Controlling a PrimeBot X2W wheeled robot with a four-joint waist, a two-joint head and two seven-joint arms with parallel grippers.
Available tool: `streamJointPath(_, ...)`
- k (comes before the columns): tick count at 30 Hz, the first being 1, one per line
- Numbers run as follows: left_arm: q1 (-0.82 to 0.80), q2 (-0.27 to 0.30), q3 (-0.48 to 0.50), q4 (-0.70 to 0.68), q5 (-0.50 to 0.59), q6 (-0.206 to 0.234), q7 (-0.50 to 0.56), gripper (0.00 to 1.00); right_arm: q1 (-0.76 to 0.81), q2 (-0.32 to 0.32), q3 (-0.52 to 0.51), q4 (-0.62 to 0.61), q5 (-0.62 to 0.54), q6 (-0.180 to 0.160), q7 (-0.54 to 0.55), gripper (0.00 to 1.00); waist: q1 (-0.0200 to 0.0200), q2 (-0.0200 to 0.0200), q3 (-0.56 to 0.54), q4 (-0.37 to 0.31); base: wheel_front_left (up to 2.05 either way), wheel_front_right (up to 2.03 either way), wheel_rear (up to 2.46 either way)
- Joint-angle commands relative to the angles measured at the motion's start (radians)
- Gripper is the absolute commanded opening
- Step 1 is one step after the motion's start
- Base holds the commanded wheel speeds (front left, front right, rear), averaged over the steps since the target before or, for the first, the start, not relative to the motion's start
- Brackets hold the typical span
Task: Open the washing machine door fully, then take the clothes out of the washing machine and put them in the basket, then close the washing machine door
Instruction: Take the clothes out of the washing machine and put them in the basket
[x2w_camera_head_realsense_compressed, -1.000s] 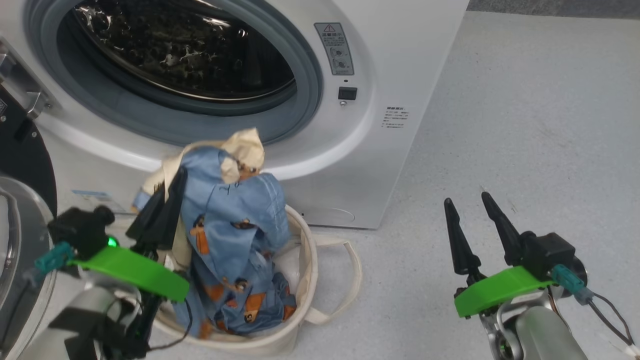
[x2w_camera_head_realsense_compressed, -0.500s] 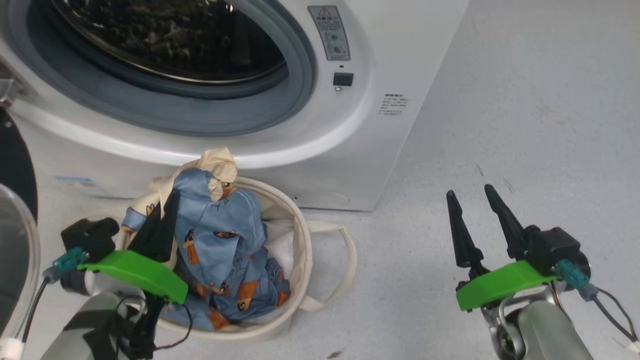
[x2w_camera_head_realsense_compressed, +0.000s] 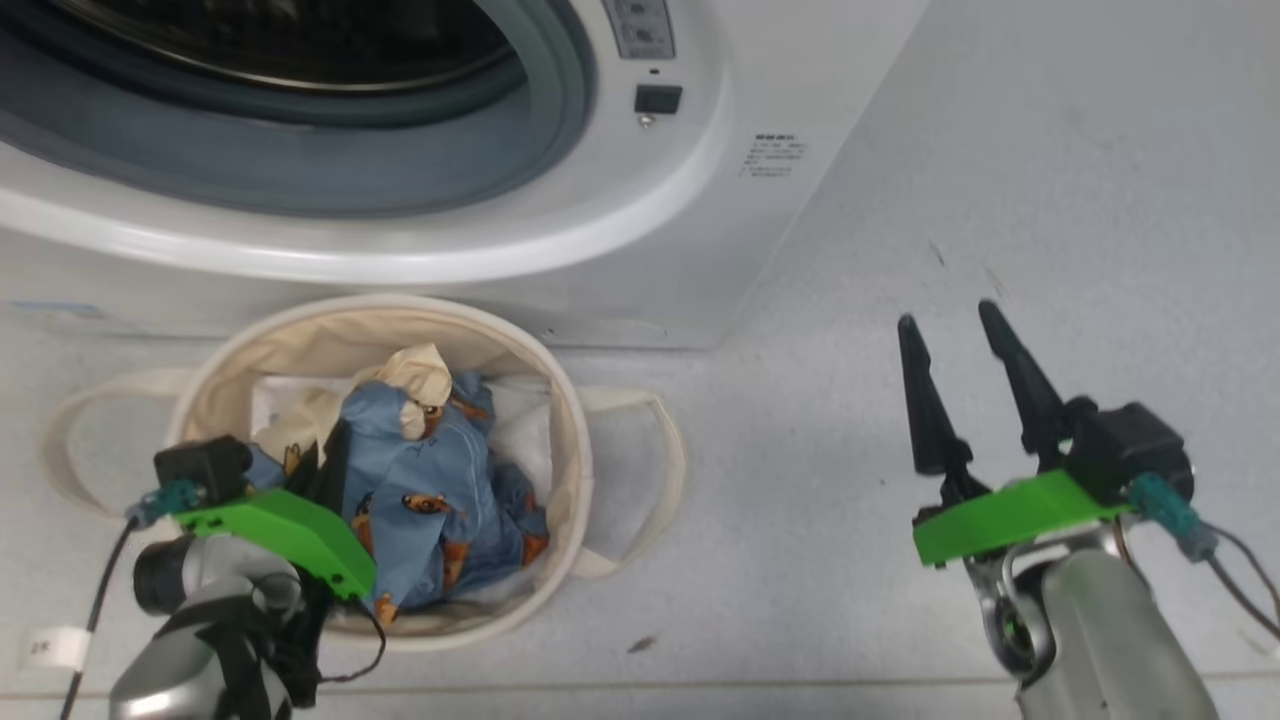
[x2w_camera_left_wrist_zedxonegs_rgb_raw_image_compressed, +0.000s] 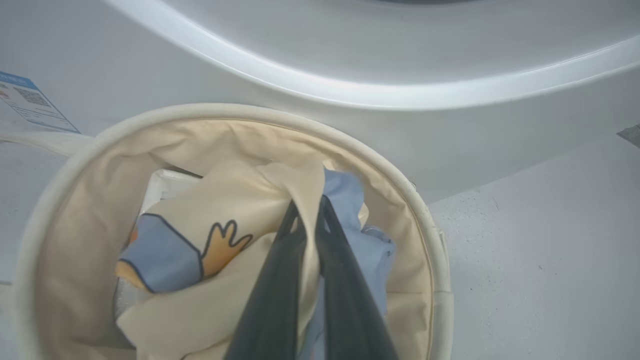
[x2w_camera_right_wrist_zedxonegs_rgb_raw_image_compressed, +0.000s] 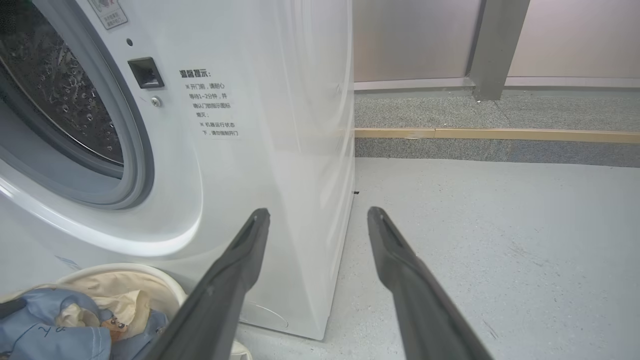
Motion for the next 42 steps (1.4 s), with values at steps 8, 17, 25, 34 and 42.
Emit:
streamJointPath(8,-0.054,0.034,-0.037,0.108,-0.185,-0.006,0.071,0.00,-0.038,0.003,0.012,-0.054,-0.017,0.008,-0.012,1.00,0.0000,0.0000,0.072,-0.038,0.00,0.00,0.00)
streamJointPath(17,-0.067,0.053,-0.145,0.147,-0.228,-0.006,0.045,0.17,-0.040,0.003,0.017,-0.048,-0.023,0.008,-0.012,1.00,0.0000,0.0000,0.063,-0.032,0.00,0.00,0.00)
streamJointPath(25,-0.066,0.049,-0.237,0.220,-0.208,-0.006,0.005,1.00,-0.032,0.003,0.037,-0.016,-0.016,0.008,-0.012,1.00,0.0000,0.0000,-0.006,-0.010,0.00,0.00,0.00)
streamJointPath(34,-0.079,0.094,-0.157,0.138,-0.123,-0.005,-0.013,1.00,-0.011,0.003,0.029,0.029,-0.006,0.008,-0.012,1.00,0.0000,0.0000,-0.123,0.047,0.00,0.00,0.00)
streamJointPath(42,0.023,0.099,0.041,-0.021,0.033,0.023,-0.013,1.00,0.033,0.003,0.037,0.080,0.012,0.008,-0.012,1.00,0.0000,0.0000,-0.253,0.103,0.00,0.00,0.00)
